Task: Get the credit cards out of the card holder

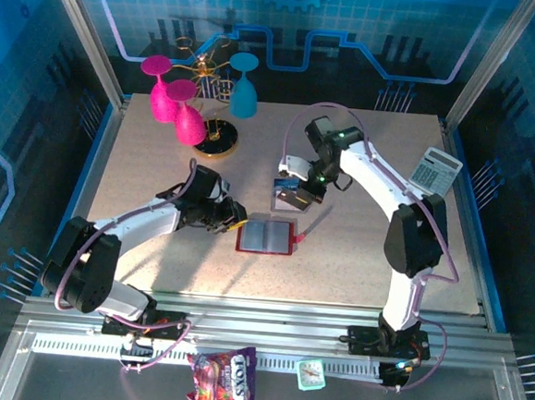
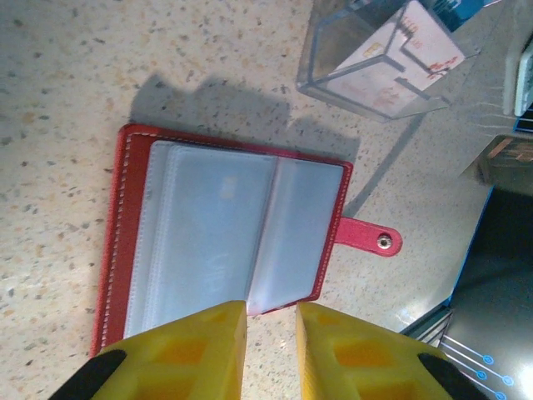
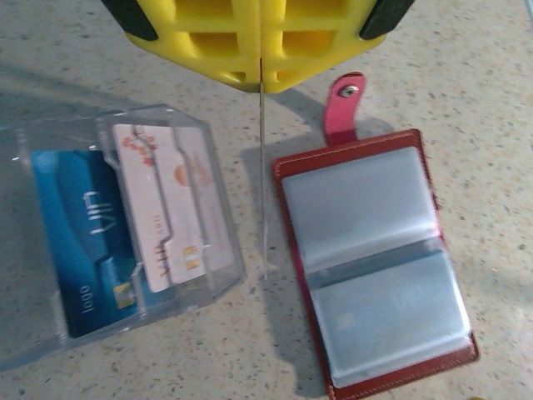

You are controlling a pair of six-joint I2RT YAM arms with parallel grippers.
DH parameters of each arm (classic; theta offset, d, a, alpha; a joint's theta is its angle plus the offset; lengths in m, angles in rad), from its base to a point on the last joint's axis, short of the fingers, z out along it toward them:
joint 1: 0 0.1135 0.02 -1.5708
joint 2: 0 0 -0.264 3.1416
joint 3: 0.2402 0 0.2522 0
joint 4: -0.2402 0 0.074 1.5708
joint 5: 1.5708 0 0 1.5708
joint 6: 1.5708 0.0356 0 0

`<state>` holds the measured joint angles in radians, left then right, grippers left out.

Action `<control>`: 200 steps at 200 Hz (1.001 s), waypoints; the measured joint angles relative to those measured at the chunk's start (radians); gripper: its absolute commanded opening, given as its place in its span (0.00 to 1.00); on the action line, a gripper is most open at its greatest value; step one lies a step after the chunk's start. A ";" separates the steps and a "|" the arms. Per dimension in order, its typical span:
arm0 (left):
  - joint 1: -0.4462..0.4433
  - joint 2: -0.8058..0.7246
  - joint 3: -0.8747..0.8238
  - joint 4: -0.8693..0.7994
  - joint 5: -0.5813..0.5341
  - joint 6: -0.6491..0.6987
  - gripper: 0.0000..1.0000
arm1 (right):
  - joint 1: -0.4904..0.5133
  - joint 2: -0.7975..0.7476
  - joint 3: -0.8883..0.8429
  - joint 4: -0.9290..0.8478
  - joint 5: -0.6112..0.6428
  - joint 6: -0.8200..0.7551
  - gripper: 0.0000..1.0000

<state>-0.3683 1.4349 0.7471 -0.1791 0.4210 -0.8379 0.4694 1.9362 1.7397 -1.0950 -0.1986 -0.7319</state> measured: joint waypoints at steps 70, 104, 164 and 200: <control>0.006 -0.026 -0.023 0.000 -0.012 -0.001 0.25 | -0.009 0.218 0.410 -0.171 0.084 -0.162 0.00; 0.012 -0.057 -0.032 -0.008 -0.018 -0.002 0.25 | -0.016 0.351 0.635 -0.262 0.106 -0.201 0.00; 0.021 -0.069 -0.039 -0.015 -0.033 -0.025 0.25 | -0.019 0.483 0.774 -0.319 0.142 -0.237 0.00; 0.026 -0.076 -0.050 -0.023 -0.033 -0.029 0.25 | -0.019 0.494 0.776 -0.318 0.159 -0.254 0.00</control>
<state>-0.3420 1.3594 0.6971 -0.2016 0.3882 -0.8669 0.4503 2.4302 2.5153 -1.4128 -0.0395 -0.9855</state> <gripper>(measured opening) 0.252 0.065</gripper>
